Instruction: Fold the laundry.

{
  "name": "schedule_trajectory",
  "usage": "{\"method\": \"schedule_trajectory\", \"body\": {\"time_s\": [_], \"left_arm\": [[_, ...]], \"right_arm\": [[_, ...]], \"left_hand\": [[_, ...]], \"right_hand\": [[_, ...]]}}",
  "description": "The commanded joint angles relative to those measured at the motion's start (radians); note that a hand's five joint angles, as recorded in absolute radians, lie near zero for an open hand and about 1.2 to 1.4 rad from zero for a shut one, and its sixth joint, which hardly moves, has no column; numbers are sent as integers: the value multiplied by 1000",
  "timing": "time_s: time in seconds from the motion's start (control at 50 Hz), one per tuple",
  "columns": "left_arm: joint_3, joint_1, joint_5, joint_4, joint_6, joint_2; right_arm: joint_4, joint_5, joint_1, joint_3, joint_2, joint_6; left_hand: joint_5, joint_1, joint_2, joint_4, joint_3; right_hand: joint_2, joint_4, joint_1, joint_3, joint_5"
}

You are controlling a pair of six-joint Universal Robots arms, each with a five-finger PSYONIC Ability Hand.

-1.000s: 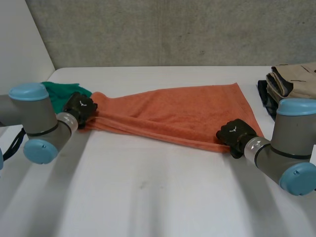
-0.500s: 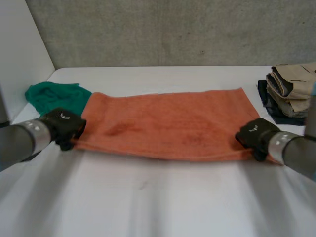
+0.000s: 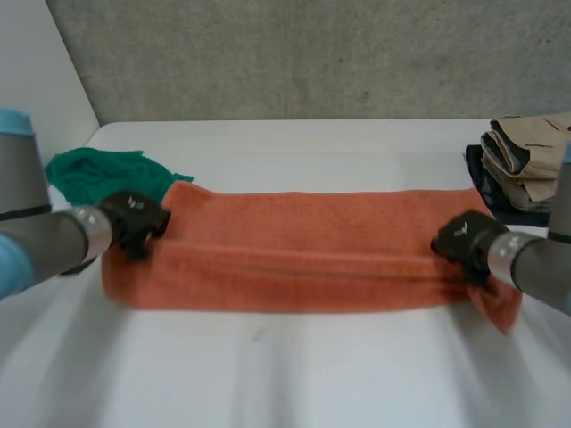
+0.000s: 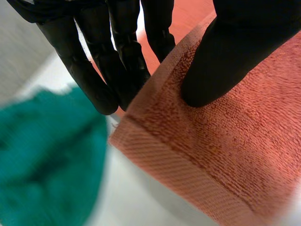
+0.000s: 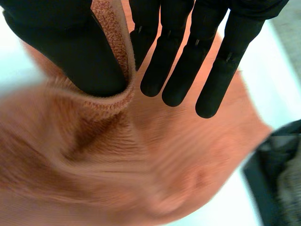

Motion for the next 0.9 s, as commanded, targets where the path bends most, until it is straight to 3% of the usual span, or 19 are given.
{"method": "schedule_trajectory", "body": {"time_s": [0.02,0.12,0.2,0.26,0.42,0.62,0.78,0.9], "left_arm": [[328,-52,-45,188,-72,-103],[598,-55,-86,413,-166,-45],[666,-44,-123,593,-319,18],[667,-39,-119,612,-388,48],[508,-6,-94,504,-402,68],[79,34,-80,549,-336,38],[-129,65,-20,609,-228,-43],[-147,85,-14,615,-192,-45]], "right_arm": [[-223,48,34,-266,123,34],[-480,80,54,-528,111,91],[-686,56,54,-569,36,209],[-779,17,45,-567,-35,290],[-652,-79,41,-549,-23,329],[-454,-328,22,-322,65,285],[-383,-329,18,-174,230,139],[-351,-297,18,-185,287,143]], "left_hand": [[224,256,202,202,209],[224,256,202,202,209],[224,256,202,202,209],[224,256,202,202,209],[224,256,202,202,209],[224,256,202,202,209],[224,256,202,202,209],[224,256,202,202,209]], "right_hand": [[221,201,289,208,222],[221,201,289,208,222],[221,201,289,208,222],[221,201,289,208,222],[221,201,289,208,222],[221,201,289,208,222],[221,201,289,208,222],[148,128,216,135,149]]}}
